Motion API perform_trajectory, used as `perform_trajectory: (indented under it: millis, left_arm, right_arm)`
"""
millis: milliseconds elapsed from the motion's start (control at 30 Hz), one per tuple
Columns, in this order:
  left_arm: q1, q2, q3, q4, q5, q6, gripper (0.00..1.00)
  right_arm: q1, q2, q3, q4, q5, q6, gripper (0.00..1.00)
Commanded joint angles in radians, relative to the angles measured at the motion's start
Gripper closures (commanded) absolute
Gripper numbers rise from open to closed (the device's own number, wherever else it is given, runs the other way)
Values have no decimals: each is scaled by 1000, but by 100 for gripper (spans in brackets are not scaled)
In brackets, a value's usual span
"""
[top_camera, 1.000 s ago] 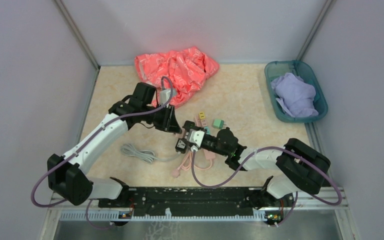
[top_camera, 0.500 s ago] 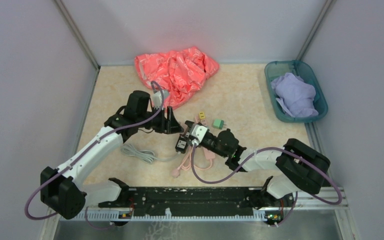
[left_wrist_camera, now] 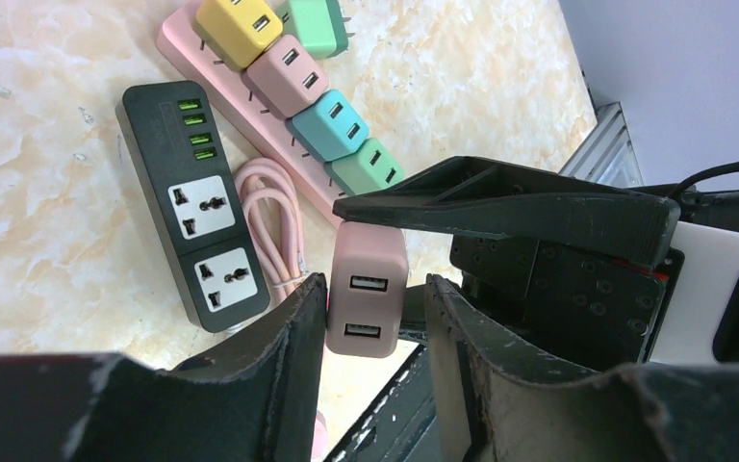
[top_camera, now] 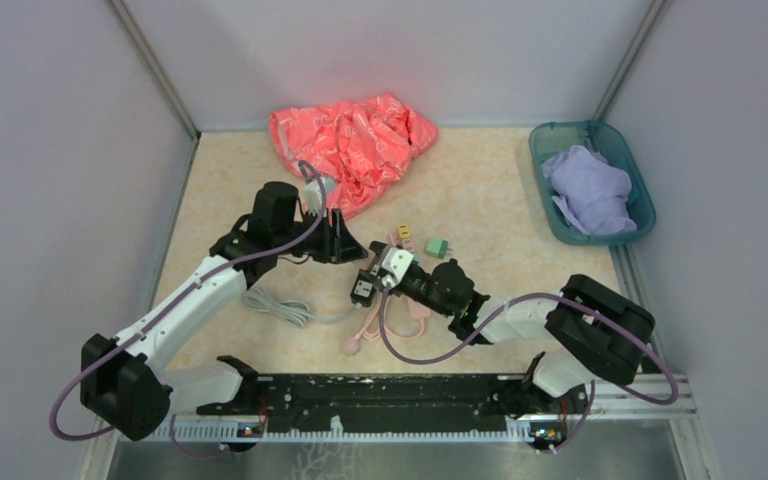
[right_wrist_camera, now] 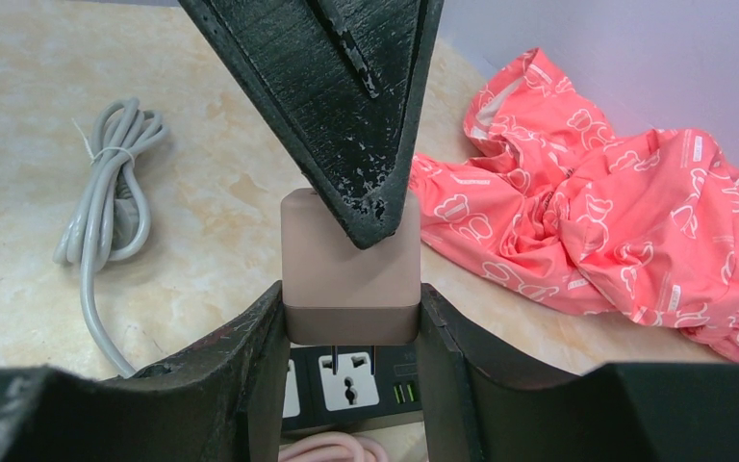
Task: Insert the plug
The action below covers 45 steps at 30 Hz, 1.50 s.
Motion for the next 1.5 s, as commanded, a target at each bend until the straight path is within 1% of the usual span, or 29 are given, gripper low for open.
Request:
perform_trajectory:
  millis: [0,200,267,433,467,600,667,800,900,1000,1100,1200,1333,1467]
  left_arm:
    - [0,15,-13,33,33,4,53]
    - [0,35,-16,25,36,12,53]
    - [-1,39,-16,23,40,15,54]
    - [-2,35,-13,23,53,21,65]
    - [-3,35,-13,22,55,23,68]
    - [-1,32,-7,4,43,36,88]
    - [-2,30,4,-20,16,47,93]
    - [-2,23,25,-64,-57,66,96]
    - [-1,23,40,-95,-129,77,98]
    - [-2,32,55,-122,-189,82,99]
    - [-2,44,63,-141,-252,82,100]
    - [-4,55,68,-142,-286,78,100]
    - [-11,80,76,-141,-321,71,100]
    - [-17,103,78,-134,-353,59,100]
  right_arm:
    - [13,12,31,93,12,27,86]
    - [14,17,35,96,10,36,86]
    - [14,17,37,97,10,39,86]
    - [13,20,38,103,24,56,86]
    - [13,21,37,107,25,61,85]
    - [14,21,32,116,31,105,74]
    - [13,17,30,108,43,137,66]
    - [13,-6,36,42,114,259,55]
    - [14,-31,55,-50,151,349,50]
    - [13,-42,86,-162,200,431,48]
    - [13,-37,107,-245,258,526,48]
    - [13,-20,133,-319,280,585,48]
    - [13,17,200,-473,331,657,52]
    - [11,41,240,-546,378,700,56]
